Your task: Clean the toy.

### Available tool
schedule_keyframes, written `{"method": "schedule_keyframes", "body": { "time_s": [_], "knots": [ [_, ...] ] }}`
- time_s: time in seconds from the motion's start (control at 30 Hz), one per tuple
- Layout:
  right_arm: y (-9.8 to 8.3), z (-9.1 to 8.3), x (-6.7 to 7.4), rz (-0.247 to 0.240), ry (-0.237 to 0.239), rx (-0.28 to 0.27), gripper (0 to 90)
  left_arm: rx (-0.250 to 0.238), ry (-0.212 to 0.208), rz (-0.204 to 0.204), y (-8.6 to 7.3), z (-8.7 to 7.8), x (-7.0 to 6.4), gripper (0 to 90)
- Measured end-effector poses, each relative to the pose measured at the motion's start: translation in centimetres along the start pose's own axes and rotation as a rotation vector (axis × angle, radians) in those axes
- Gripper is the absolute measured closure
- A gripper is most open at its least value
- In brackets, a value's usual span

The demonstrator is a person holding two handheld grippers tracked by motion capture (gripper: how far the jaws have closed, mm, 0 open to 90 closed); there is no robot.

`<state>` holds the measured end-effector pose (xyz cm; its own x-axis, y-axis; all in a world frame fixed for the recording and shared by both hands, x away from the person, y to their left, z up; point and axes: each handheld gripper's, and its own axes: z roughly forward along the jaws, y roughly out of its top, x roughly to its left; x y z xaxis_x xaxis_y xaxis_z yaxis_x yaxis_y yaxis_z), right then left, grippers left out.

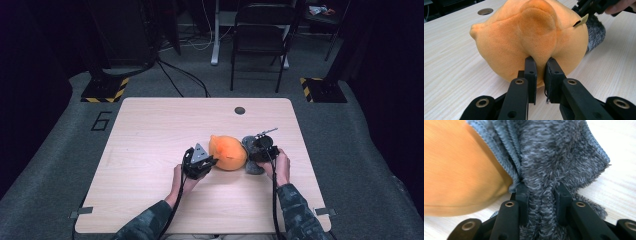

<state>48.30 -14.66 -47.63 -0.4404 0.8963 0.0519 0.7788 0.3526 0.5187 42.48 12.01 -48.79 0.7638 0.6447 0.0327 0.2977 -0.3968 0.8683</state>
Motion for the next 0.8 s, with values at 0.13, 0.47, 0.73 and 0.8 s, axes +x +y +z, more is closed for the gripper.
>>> {"method": "schedule_keyframes", "body": {
  "time_s": [0.13, 0.47, 0.73, 0.8],
  "knots": [
    [0.0, 0.0, 0.0, 0.013, -0.009, -0.004, 70.3, 0.0, 0.0, -0.004, 0.0, 0.0, 0.0, 81.0],
    [1.8, -5.3, 1.9, -0.055, -0.013, -0.172, 70.5, 0.001, 0.003, -0.011, -0.1, 0.2, 0.0, 80.6],
    [2.2, -5.0, 5.2, -0.141, 0.016, -0.155, 70.6, 0.019, 0.001, -0.001, -0.2, 0.2, 0.1, 78.1],
    [2.2, -4.6, 5.0, -0.13, 0.019, -0.16, 70.7, 0.037, 0.016, 0.019, -0.2, 0.2, 0.0, 72.1]
  ]
}}
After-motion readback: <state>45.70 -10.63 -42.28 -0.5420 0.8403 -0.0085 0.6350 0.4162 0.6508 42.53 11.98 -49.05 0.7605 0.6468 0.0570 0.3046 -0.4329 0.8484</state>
